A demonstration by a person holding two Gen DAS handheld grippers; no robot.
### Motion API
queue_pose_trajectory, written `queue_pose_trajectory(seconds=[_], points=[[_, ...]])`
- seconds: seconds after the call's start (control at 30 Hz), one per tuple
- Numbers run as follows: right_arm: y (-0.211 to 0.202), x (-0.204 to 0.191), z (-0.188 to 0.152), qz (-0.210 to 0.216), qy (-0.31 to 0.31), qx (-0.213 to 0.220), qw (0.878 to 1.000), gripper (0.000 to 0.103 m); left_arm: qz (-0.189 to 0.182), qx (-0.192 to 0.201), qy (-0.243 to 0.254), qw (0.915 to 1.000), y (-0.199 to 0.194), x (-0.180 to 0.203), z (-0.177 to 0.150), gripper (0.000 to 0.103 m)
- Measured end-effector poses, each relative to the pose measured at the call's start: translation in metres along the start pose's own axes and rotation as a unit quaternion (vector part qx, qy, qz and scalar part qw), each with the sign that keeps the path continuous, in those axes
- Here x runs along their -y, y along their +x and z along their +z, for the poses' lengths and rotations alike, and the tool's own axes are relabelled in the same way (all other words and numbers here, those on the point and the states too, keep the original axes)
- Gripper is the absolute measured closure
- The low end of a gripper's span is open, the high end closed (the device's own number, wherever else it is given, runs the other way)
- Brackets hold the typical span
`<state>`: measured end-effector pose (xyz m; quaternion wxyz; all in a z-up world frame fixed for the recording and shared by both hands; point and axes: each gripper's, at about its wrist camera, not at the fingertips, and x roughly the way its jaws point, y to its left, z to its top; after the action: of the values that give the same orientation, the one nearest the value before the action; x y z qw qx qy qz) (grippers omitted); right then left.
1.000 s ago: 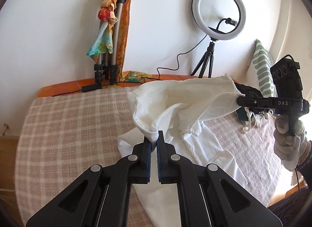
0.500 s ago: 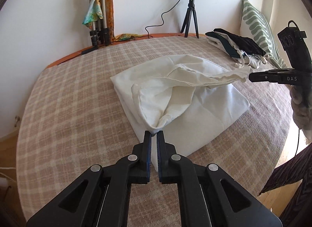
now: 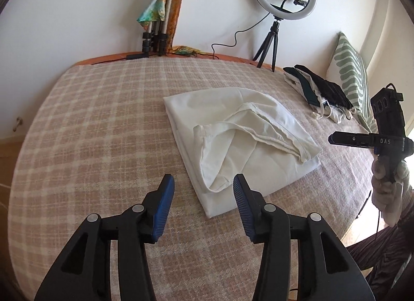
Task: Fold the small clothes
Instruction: 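Pinch the folded edge of the shirt bundle with both grippers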
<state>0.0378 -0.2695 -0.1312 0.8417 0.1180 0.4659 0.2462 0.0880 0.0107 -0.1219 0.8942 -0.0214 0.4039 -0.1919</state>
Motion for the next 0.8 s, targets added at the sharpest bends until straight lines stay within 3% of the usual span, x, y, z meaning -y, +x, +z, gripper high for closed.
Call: queue_pose_trajectory(seconds=[0.17, 0.53, 0.8], points=[[0.021, -0.014, 0.000, -0.020, -0.024, -0.021, 0.999, 0.057, 0.028, -0.010, 0.037, 0.9989, 0.022, 0.011, 0.008, 0.057], [0.045, 0.014, 0.009, -0.023, 0.042, -0.053, 0.997, 0.056, 0.055, -0.011, 0.110, 0.9924, 0.051, 0.033, 0.018, 0.057], [0.052, 0.021, 0.008, -0.015, 0.053, -0.065, 0.996, 0.056, 0.059, -0.012, 0.123, 0.9906, 0.056, 0.034, 0.017, 0.060]])
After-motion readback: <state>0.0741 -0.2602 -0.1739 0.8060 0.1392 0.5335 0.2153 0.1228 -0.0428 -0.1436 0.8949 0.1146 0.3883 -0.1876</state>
